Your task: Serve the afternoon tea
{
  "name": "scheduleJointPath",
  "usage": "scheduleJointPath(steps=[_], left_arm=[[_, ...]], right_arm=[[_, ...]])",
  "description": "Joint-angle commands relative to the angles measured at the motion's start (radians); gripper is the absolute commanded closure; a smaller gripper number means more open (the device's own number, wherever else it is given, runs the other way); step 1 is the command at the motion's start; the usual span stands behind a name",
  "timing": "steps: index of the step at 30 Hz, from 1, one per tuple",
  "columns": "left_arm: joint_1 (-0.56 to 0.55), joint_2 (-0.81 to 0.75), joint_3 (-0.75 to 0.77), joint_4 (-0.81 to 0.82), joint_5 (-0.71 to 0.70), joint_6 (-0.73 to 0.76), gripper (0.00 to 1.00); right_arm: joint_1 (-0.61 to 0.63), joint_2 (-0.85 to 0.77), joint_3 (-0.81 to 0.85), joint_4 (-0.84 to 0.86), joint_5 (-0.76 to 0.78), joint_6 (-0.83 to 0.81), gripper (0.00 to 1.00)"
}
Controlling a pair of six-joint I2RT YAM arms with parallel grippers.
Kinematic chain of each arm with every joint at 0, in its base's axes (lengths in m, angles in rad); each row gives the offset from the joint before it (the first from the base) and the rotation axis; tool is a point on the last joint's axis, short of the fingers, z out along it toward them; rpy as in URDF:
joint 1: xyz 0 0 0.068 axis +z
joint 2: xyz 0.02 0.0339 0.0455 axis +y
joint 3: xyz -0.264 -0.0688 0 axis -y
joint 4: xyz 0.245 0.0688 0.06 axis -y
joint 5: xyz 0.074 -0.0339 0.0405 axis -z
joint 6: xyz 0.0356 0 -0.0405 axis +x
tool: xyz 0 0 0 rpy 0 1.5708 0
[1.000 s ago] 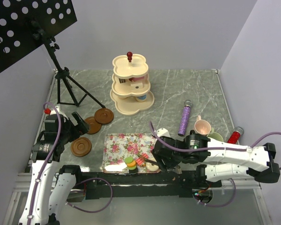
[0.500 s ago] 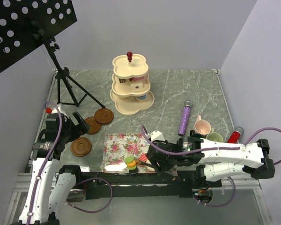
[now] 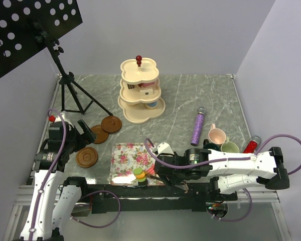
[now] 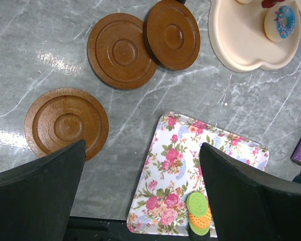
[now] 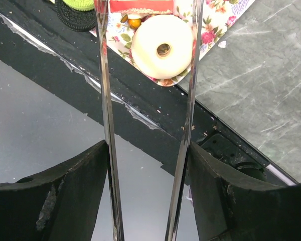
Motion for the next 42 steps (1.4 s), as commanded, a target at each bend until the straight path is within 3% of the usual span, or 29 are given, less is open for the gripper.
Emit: scheduleJointPath(steps=[1, 9, 19, 31, 42], left_arm=[[0.004, -0.008, -0.001, 0.019, 0.006, 0.006, 0.00], [0.002, -0.007, 0.001, 0.017, 0.003, 0.006, 0.00], [0.004, 0.003, 0.001, 0.014, 0.001, 0.006, 0.00], [0.004, 0.006, 0.001, 0.014, 0.000, 0.003, 0.00], [0.004, 0.003, -0.001, 0.017, 0.008, 0.009, 0.00]], right_arm=[[0.011, 0.006, 0.054, -0.014, 0.029, 0.003, 0.32], [0.011, 0.013, 0.047, -0.029, 0.043, 0.038, 0.41], [-0.078, -0.010, 0.076, 0.003, 0.087, 0.004, 0.63], [-0.227, -0.070, 0.126, 0.053, 0.076, -0.111, 0.67], [-0.383, 0.060, 0.425, 0.119, 0.076, -0.342, 0.68]])
